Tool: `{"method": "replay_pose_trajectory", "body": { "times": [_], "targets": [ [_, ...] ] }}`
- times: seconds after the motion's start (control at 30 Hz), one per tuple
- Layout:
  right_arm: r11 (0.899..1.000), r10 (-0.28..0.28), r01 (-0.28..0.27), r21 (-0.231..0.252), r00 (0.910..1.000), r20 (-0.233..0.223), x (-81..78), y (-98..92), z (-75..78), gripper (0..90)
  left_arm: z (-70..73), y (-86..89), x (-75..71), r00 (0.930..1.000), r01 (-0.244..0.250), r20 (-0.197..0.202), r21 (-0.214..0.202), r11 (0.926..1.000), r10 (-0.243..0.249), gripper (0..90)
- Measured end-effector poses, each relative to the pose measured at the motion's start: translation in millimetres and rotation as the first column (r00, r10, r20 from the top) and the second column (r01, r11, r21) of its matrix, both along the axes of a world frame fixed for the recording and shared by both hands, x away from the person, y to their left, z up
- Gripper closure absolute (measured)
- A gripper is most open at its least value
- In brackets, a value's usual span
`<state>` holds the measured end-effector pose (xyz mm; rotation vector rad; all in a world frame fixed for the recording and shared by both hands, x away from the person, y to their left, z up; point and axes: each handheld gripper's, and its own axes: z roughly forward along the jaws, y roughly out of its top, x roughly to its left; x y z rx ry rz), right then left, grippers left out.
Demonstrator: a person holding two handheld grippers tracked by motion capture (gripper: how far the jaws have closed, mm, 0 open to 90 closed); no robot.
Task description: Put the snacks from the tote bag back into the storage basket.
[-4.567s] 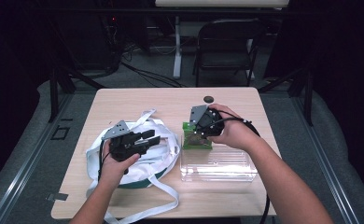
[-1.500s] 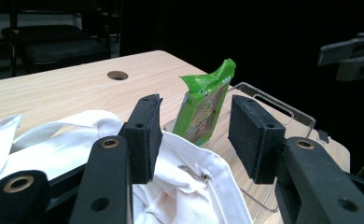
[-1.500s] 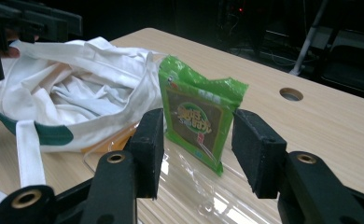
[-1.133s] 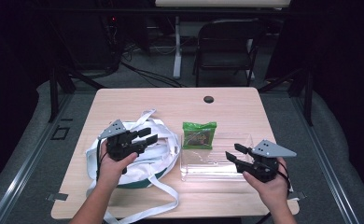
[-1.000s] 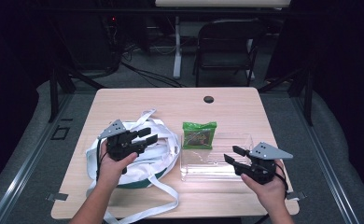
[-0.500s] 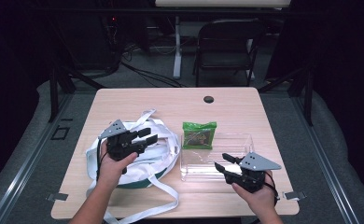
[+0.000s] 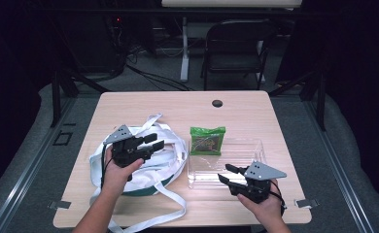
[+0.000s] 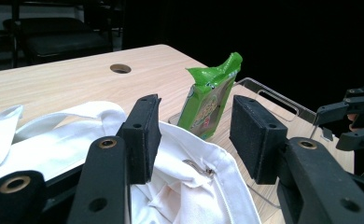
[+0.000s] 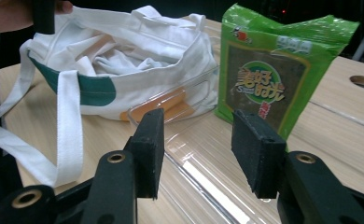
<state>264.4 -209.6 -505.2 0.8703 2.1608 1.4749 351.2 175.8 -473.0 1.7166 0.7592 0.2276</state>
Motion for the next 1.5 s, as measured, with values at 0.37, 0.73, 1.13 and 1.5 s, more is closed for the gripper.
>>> {"method": "replay_pose_trajectory", "body": {
  "times": [0.37, 0.73, 1.13, 1.5],
  "targets": [
    [0.998, 0.05, -0.05, -0.035, 0.9987, -0.009, -1.3, 9.7, -3.5, 54.4, -1.7, 1.1, 1.3, 1.0, -0.004, -0.006, 0.002, 1.0, 0.004, 52.1],
    [0.995, 0.078, -0.079, -0.058, 0.9968, -0.014, -2.3, 14.4, -5.6, 54.4, -1.7, 2.2, 1.7, 0.9999, -0.013, -0.008, -0.006, 0.9999, 0.013, 51.8],
    [0.993, 0.093, -0.094, -0.073, 0.9953, -0.027, -2.7, 17.3, -6.3, 54.4, 0.0, 3.9, 1.2, 0.9998, -0.019, -0.007, -0.009, 0.9998, 0.019, 51.7],
    [0.992, 0.096, -0.098, -0.076, 0.9949, -0.028, -2.5, 19.1, -7.6, 54.4, 0.2, 6.0, 1.8, 0.9995, -0.031, -0.004, -0.012, 0.9995, 0.031, 51.2]
  ]
}}
